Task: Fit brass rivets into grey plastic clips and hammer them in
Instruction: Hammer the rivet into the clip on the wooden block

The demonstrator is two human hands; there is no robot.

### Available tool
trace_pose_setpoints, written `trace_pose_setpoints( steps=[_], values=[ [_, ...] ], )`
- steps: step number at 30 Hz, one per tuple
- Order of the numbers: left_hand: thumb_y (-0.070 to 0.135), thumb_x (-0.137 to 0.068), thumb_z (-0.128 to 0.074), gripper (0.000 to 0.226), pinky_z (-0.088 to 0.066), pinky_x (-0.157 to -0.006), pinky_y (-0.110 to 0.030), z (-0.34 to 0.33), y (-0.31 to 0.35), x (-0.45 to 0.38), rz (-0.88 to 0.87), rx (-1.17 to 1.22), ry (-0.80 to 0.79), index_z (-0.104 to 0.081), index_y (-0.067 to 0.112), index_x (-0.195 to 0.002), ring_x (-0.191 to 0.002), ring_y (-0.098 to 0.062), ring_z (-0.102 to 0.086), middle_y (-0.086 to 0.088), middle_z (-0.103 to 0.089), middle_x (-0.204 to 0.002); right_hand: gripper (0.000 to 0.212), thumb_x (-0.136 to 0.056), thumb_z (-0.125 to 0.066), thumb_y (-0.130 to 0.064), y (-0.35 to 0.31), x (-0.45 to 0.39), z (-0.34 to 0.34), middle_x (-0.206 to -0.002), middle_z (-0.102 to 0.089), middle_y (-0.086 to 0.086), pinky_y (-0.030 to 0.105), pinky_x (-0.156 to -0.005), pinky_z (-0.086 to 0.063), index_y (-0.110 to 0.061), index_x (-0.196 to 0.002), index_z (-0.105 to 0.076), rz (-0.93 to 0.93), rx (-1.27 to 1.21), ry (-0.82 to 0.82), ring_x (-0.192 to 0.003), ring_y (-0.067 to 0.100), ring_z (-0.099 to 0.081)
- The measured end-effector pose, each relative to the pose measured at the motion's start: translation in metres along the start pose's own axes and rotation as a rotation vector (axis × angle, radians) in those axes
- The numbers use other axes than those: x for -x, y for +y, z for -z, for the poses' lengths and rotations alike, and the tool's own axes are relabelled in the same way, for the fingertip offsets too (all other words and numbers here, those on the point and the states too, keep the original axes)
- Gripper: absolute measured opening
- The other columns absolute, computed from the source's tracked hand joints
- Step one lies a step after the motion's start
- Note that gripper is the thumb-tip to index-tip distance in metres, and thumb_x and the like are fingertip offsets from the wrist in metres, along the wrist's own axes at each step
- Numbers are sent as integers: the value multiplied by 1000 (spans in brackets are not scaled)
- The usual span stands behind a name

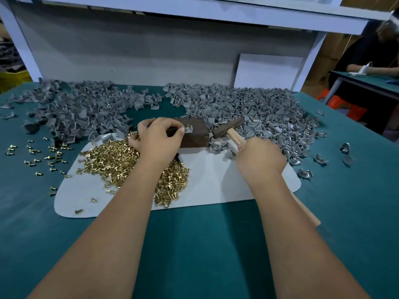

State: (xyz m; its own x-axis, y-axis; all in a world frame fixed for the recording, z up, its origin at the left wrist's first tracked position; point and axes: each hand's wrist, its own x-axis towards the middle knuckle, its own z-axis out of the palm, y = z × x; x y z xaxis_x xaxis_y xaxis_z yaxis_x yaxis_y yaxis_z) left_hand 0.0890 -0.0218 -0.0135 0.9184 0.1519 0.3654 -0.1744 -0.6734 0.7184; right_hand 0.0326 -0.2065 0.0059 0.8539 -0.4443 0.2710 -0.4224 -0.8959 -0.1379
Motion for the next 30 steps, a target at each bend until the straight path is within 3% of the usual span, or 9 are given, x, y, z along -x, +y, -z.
trace_pose_setpoints(
  steps=[5,8,10,13,17,21,25,30],
  values=[
    [45,-89,-62,9,-15,-100,-47,1,1,3,11,11,12,-61,44,-80,-125,-15,-29,28,-53,-99,17,-93,-53,-17,-7,0,3,-99,-65,9,29,-61,-36,-10,-108,-58,-24,-108,-8,-87,29,-61],
    [46,-88,-63,11,-14,-99,-47,0,2,3,19,13,30,-61,44,-77,-125,-14,-29,28,-54,-96,15,-94,-54,-20,-10,1,16,-82,-61,5,26,-46,-25,-13,-100,-42,1,-131,123,-63,26,-51],
    [46,-87,-64,12,-14,-97,-45,0,2,2,22,22,43,-62,44,-75,-124,-13,-30,29,-55,-93,14,-95,-52,-22,-13,6,26,-75,-55,0,25,-44,-17,-19,-105,-43,108,-192,222,-54,21,-42],
    [43,-86,-68,15,-16,-104,-48,2,2,1,7,74,41,-61,45,-72,-126,-13,-34,30,-55,-89,38,-97,-48,-24,-24,16,42,-80,-50,-4,27,-48,-24,-39,-131,-42,274,-243,268,-62,21,-44],
    [41,-84,-72,12,-15,-109,-52,1,2,2,8,109,79,-64,45,-76,-127,-12,-35,30,-57,-88,61,-92,-53,-23,-38,29,49,-82,-47,-4,26,-47,-19,-52,-140,-30,370,-135,306,-63,21,-39],
    [48,-83,-70,13,-10,-105,-51,-1,1,2,40,40,96,-61,47,-73,-127,-9,-30,34,-53,-83,69,-87,-59,-16,-44,36,52,-78,-51,0,23,-44,-15,-51,-140,-32,380,-109,420,-58,21,-36],
    [46,-83,-71,14,-14,-109,-54,-1,-1,0,17,69,87,-61,50,-75,-127,-9,-35,33,-56,-89,68,-90,-54,-17,-40,38,49,-91,-59,-1,25,-45,-14,-54,-140,-28,433,-73,327,-63,21,-36],
    [52,-84,-67,6,-9,-104,-51,-2,-3,1,26,14,79,-68,46,-82,-128,-11,-29,32,-54,-88,66,-79,-68,-11,-44,43,53,-70,-55,2,20,-45,-15,-40,-135,-50,370,-136,483,-53,18,-34]
  ],
)
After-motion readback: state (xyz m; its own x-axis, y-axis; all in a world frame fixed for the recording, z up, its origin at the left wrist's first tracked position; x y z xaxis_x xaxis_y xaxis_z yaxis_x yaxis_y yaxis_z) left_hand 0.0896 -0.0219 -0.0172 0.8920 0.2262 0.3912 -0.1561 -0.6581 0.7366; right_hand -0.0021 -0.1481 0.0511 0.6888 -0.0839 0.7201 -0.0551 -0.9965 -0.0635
